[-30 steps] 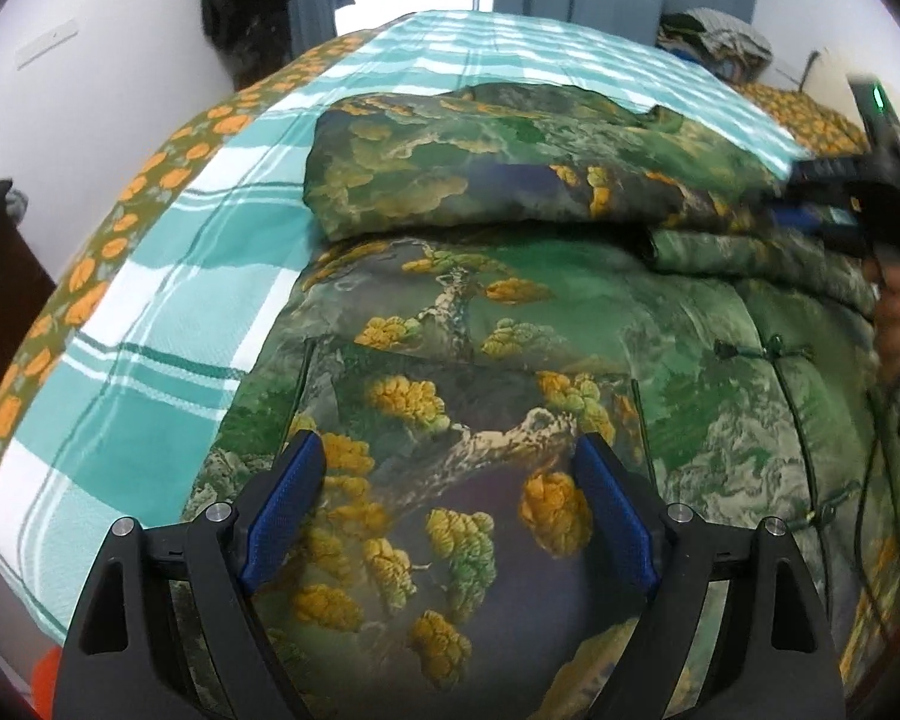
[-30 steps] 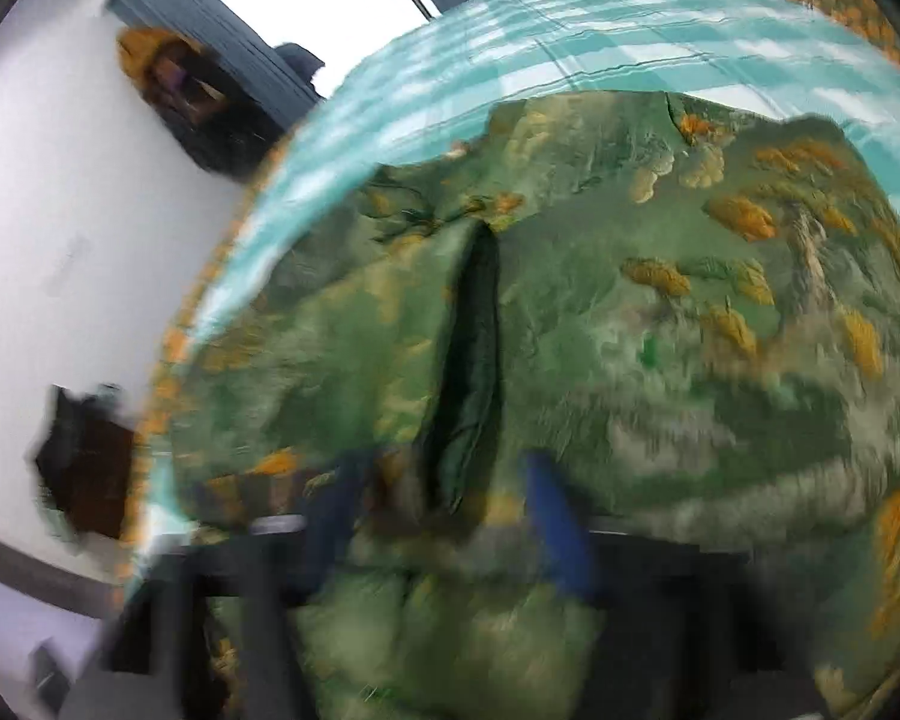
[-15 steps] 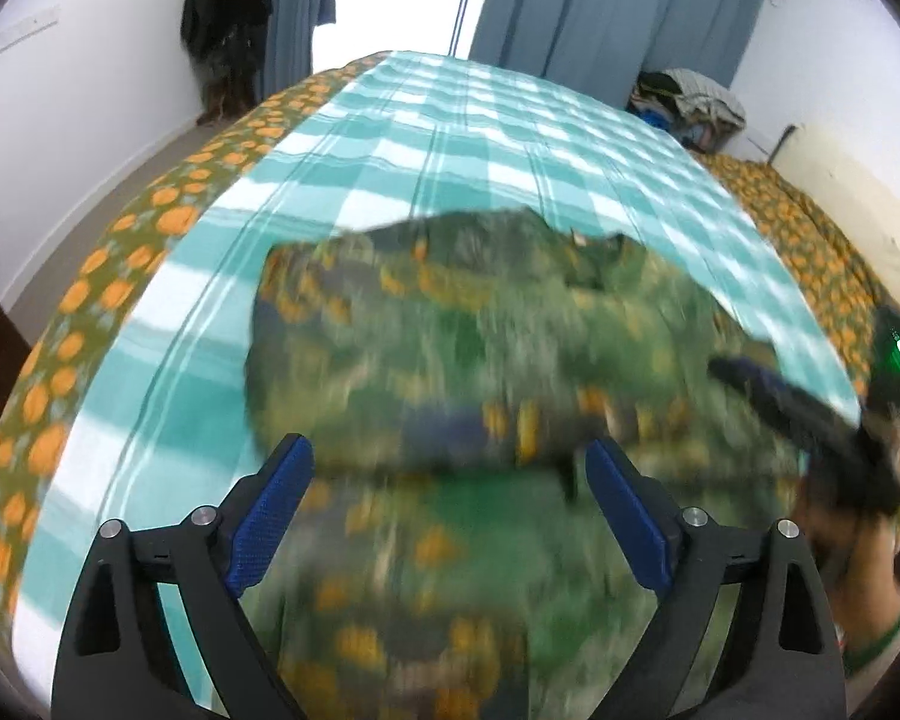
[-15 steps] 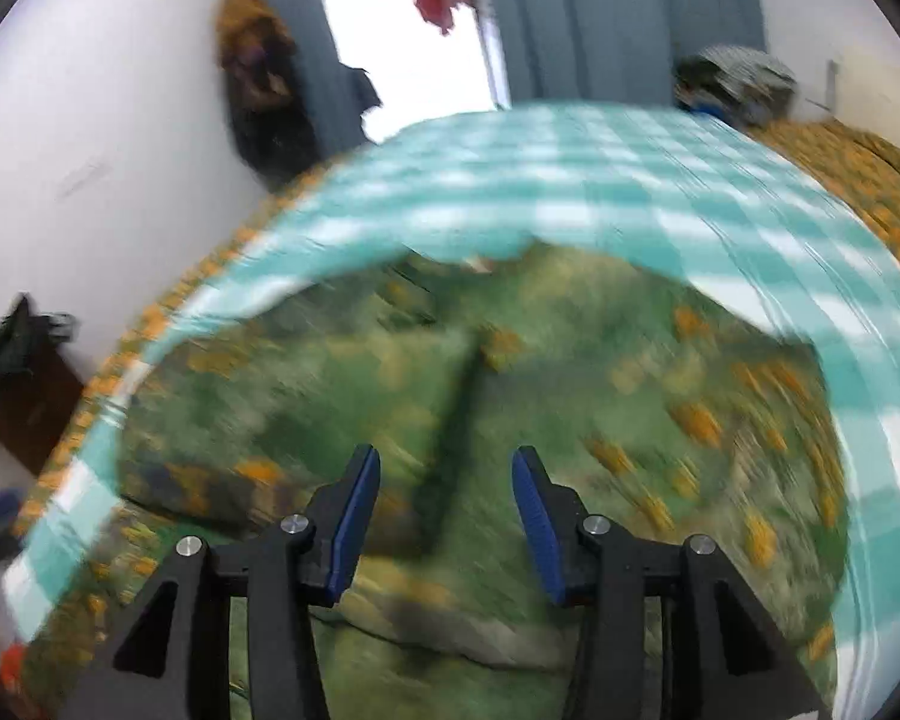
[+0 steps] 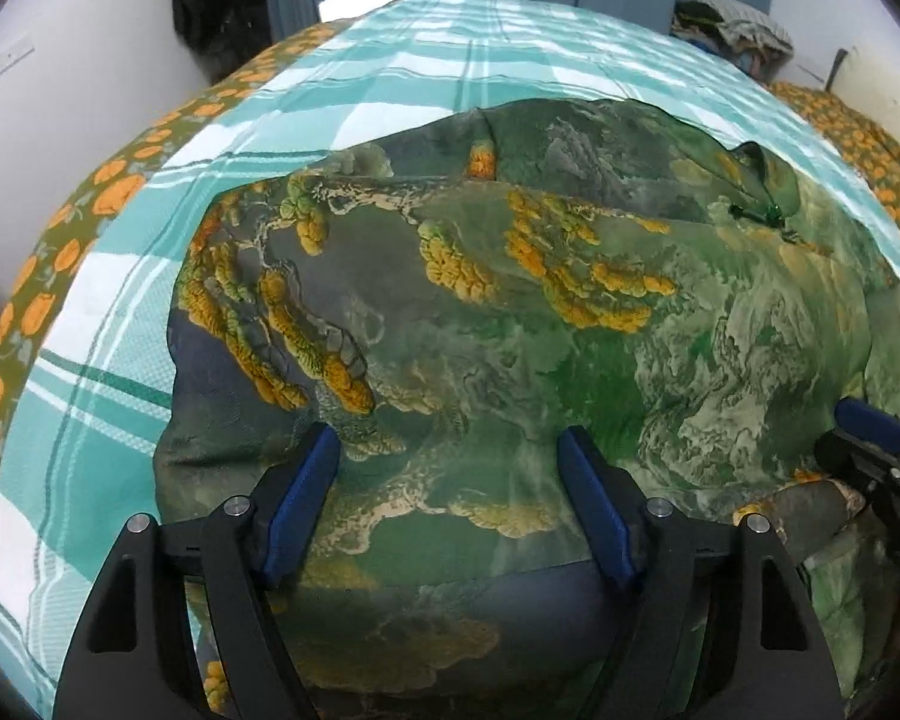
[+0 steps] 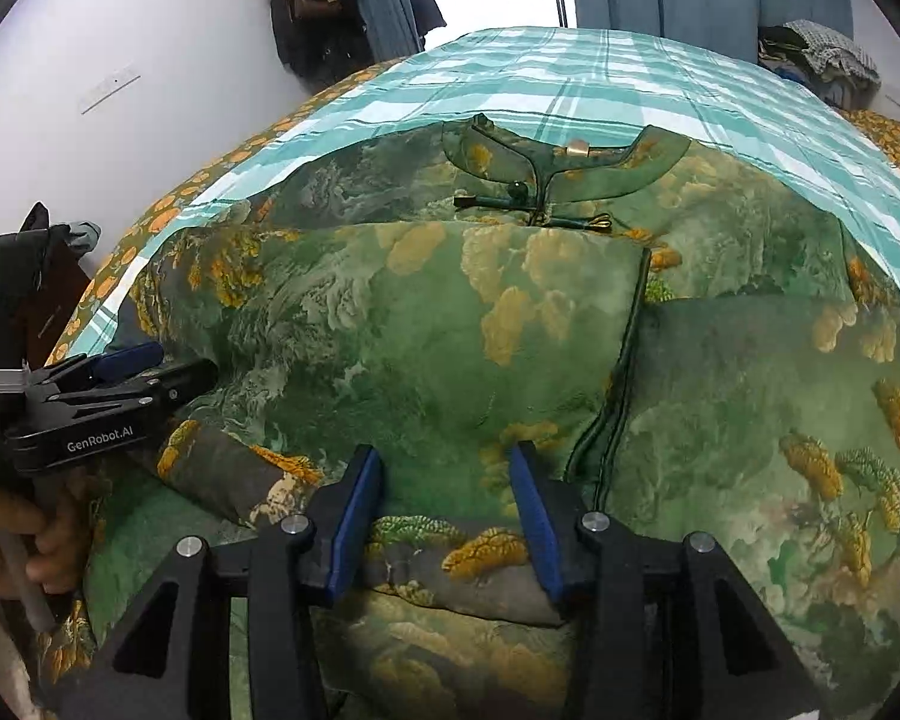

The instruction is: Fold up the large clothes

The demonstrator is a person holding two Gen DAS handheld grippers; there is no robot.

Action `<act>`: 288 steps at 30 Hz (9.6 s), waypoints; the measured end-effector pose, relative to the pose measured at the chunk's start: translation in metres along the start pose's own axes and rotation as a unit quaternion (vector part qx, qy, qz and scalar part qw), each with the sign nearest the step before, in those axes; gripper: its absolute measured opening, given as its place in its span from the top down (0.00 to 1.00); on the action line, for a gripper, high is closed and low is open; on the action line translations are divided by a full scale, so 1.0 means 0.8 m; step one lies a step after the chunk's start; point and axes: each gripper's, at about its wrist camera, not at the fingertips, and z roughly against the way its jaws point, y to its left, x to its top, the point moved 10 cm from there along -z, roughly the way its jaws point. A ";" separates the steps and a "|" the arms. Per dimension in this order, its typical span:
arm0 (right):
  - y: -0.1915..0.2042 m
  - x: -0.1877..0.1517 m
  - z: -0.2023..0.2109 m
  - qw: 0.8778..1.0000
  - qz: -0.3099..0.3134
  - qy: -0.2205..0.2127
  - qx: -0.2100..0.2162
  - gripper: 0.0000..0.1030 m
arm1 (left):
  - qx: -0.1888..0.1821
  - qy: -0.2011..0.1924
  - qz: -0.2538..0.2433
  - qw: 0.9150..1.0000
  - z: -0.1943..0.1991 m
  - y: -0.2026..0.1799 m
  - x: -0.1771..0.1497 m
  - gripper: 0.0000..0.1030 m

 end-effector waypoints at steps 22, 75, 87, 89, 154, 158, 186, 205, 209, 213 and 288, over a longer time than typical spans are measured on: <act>0.002 -0.002 0.007 1.000 0.000 -0.021 0.009 0.56 | 0.001 -0.004 0.091 0.996 -0.054 0.031 0.065 0.07; -0.037 -0.245 0.215 0.992 -0.013 -0.040 -0.122 0.40 | -0.059 -0.018 -0.050 0.997 0.147 -0.080 -0.211 0.01; -0.036 -0.245 0.214 0.992 -0.013 -0.041 -0.123 0.40 | -0.057 -0.019 -0.051 0.997 0.147 -0.080 -0.211 0.01; -0.036 -0.245 0.214 0.991 -0.013 -0.041 -0.123 0.40 | -0.057 -0.019 -0.051 0.997 0.147 -0.080 -0.211 0.01; -0.091 -0.235 0.325 0.978 -0.092 -0.110 -0.149 0.40 | 0.057 0.013 0.006 0.998 0.183 0.023 -0.247 0.00; -0.092 -0.236 0.322 0.978 -0.094 -0.108 -0.149 0.40 | 0.065 0.019 0.003 0.998 0.184 0.019 -0.249 0.00; -0.193 -0.334 0.334 0.978 -0.197 0.066 -0.006 0.40 | -0.135 0.114 0.104 0.979 0.211 0.115 -0.275 0.01; -0.130 -0.287 0.350 0.986 -0.147 0.059 0.052 0.85 | -0.153 0.081 0.061 0.983 0.295 0.068 -0.244 0.91; -0.127 -0.276 0.373 0.987 -0.145 0.043 0.056 0.86 | -0.165 0.064 0.056 0.983 0.317 0.065 -0.237 0.91; -0.117 -0.283 0.386 0.986 -0.146 0.045 0.069 0.86 | -0.169 0.066 0.051 0.982 0.327 0.067 -0.246 0.91; -0.224 -0.076 0.137 0.978 -0.083 -0.030 -0.187 0.84 | 0.075 -0.068 0.048 0.994 0.056 0.115 -0.083 0.89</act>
